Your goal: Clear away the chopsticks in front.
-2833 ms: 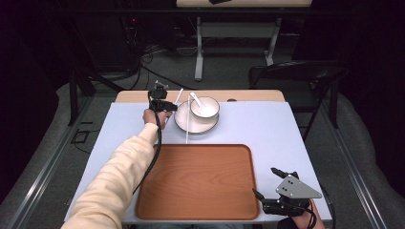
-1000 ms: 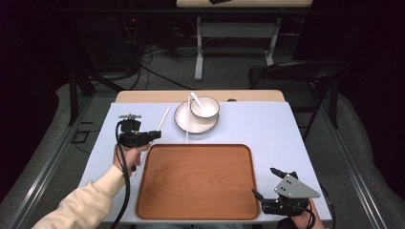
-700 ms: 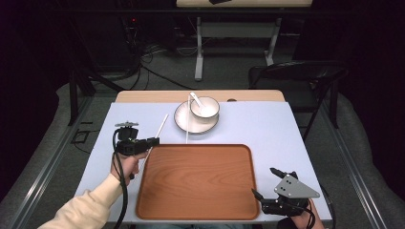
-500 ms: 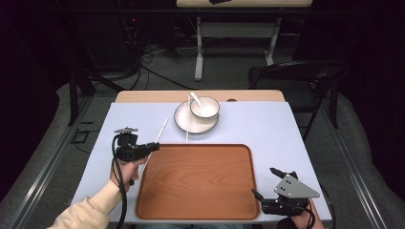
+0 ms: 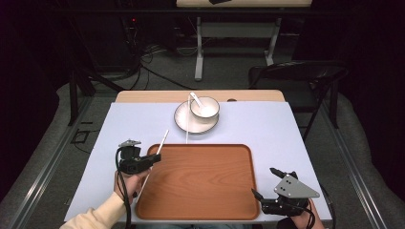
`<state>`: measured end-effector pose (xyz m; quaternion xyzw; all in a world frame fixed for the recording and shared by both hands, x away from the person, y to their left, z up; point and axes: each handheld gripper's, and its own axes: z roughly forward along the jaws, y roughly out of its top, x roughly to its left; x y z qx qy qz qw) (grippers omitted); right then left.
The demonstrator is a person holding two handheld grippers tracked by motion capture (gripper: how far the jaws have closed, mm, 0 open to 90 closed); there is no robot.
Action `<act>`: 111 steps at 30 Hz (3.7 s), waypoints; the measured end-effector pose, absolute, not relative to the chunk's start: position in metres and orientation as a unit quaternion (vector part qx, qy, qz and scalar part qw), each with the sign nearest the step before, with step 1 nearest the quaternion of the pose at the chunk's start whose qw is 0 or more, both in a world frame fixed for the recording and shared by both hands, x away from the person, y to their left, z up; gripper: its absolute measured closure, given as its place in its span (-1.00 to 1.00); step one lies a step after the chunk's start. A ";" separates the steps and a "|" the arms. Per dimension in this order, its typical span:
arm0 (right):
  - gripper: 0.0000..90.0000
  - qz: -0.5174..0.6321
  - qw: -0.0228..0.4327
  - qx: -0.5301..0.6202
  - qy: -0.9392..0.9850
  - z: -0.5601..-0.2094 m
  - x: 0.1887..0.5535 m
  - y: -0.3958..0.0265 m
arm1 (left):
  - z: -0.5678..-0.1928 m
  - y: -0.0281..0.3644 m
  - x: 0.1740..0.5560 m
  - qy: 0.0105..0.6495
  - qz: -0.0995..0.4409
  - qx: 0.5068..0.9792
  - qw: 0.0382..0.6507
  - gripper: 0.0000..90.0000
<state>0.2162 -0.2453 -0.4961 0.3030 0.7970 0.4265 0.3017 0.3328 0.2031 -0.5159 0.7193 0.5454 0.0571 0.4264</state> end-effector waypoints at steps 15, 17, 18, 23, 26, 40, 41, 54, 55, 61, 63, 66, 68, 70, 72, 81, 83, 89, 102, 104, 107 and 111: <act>-0.68 0.426 0.302 0.301 0.798 -0.496 0.217 -0.245 | -0.535 0.203 0.323 0.568 0.055 0.724 0.388 0.85; -0.68 0.426 0.302 0.301 0.798 -0.496 0.216 -0.245 | -0.536 0.203 0.323 0.572 0.054 0.722 0.385 0.85; -0.68 0.426 0.302 0.301 0.798 -0.496 0.217 -0.245 | -0.537 0.203 0.323 0.573 0.055 0.722 0.384 0.85; -0.68 0.427 0.301 0.300 0.798 -0.496 0.217 -0.245 | -0.541 0.200 0.323 0.574 0.053 0.728 0.370 0.85; -0.68 0.427 0.301 0.300 0.798 -0.496 0.216 -0.245 | -0.543 0.201 0.323 0.574 0.054 0.731 0.365 0.85; -0.68 0.428 0.302 0.300 0.797 -0.496 0.216 -0.245 | -0.548 0.203 0.326 0.573 0.056 0.744 0.339 0.80; -0.68 0.428 0.302 0.300 0.797 -0.496 0.216 -0.245 | -0.548 0.203 0.326 0.572 0.058 0.745 0.339 0.80; -0.68 0.426 0.302 0.299 0.798 -0.496 0.216 -0.245 | -0.545 0.196 0.322 0.537 0.089 0.779 0.313 0.63; -0.68 0.426 0.302 0.300 0.798 -0.496 0.216 -0.245 | -0.545 0.196 0.322 0.535 0.087 0.779 0.314 0.59; -0.68 0.427 0.302 0.300 0.798 -0.496 0.216 -0.245 | -0.537 0.200 0.328 0.539 0.076 0.772 0.327 -0.04; -0.68 0.427 0.301 0.300 0.798 -0.496 0.216 -0.245 | -0.535 0.201 0.329 0.537 0.076 0.772 0.331 -0.18; -0.68 0.427 0.302 0.300 0.798 -0.496 0.216 -0.245 | -0.525 0.202 0.339 0.527 0.080 0.770 0.350 -0.31; -0.68 0.428 0.302 0.299 0.798 -0.496 0.216 -0.245 | -0.519 0.200 0.345 0.515 0.082 0.776 0.354 -0.40; -0.68 0.430 0.302 0.300 0.797 -0.496 0.216 -0.245 | -0.513 0.197 0.352 0.506 0.086 0.780 0.359 -0.46; -0.68 0.430 0.302 0.300 0.796 -0.496 0.216 -0.245 | -0.506 0.194 0.360 0.500 0.094 0.781 0.363 -0.52; -0.68 0.430 0.302 0.299 0.797 -0.496 0.216 -0.246 | -0.487 0.181 0.399 0.488 0.113 0.786 0.363 -0.68; -0.68 0.431 0.302 0.299 0.796 -0.496 0.215 -0.246 | -0.484 0.178 0.409 0.490 0.114 0.786 0.358 -0.76; -0.68 0.430 0.302 0.300 0.796 -0.496 0.216 -0.246 | -0.480 0.167 0.442 0.496 0.122 0.787 0.346 -0.88; -0.68 0.429 0.302 0.299 0.797 -0.496 0.216 -0.246 | -0.496 0.131 0.501 0.511 0.101 0.792 0.318 -0.89; -0.68 0.429 0.301 0.299 0.797 -0.496 0.216 -0.246 | -0.497 0.129 0.503 0.511 0.100 0.792 0.319 -0.84; -0.68 0.429 0.301 0.299 0.798 -0.496 0.216 -0.246 | -0.501 0.123 0.509 0.510 0.095 0.796 0.313 -0.66; -0.68 0.428 0.301 0.299 0.798 -0.496 0.216 -0.245 | -0.505 0.117 0.516 0.512 0.094 0.795 0.309 -0.46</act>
